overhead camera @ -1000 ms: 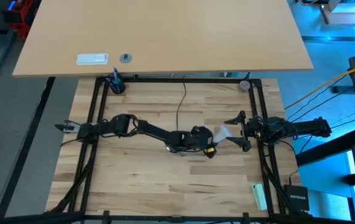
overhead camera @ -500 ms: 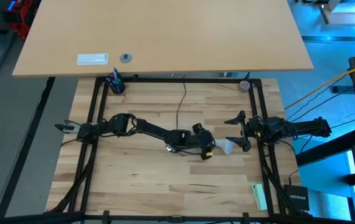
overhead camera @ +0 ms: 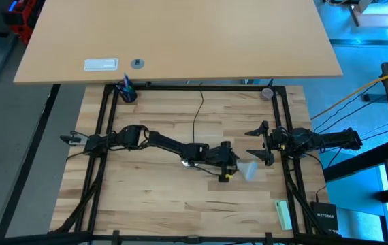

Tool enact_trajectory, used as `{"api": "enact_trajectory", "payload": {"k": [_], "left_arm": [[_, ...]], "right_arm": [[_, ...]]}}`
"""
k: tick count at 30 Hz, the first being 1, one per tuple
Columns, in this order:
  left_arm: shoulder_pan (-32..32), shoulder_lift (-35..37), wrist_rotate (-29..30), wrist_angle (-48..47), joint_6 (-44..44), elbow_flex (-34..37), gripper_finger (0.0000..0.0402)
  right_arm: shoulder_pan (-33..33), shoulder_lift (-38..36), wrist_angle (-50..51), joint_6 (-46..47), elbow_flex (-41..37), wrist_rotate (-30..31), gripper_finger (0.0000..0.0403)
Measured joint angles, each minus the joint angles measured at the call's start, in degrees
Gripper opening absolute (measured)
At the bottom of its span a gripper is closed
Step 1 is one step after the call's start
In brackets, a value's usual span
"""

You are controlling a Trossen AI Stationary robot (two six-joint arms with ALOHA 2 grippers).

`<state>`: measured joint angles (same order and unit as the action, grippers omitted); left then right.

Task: Screw lightbulb
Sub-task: Insert the lightbulb into the lamp

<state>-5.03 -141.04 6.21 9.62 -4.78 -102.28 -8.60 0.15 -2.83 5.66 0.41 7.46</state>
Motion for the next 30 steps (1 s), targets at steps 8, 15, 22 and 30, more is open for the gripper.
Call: {"api": "enact_trajectory", "payload": {"k": [8,15,22,30], "left_arm": [[0.08,-1.0,-5.56,2.12,-2.71,-0.07,0.0263],[-0.41,-3.45,-5.46,10.11,-7.16,-0.15,0.0263],[-0.14,-5.02,-5.49,9.71,-3.15,-0.13,0.0246],[-0.25,-5.02,-5.78,10.22,-4.74,-0.13,0.0126]], "right_arm": [[0.0,-0.01,0.0,0.01,0.01,0.0,0.0363],[-0.01,0.01,0.02,0.01,-0.01,0.0,0.0363],[-0.02,-0.01,0.07,0.0,0.01,-0.01,0.0363],[0.0,-0.01,0.11,0.01,-0.01,0.0,0.0363]]}}
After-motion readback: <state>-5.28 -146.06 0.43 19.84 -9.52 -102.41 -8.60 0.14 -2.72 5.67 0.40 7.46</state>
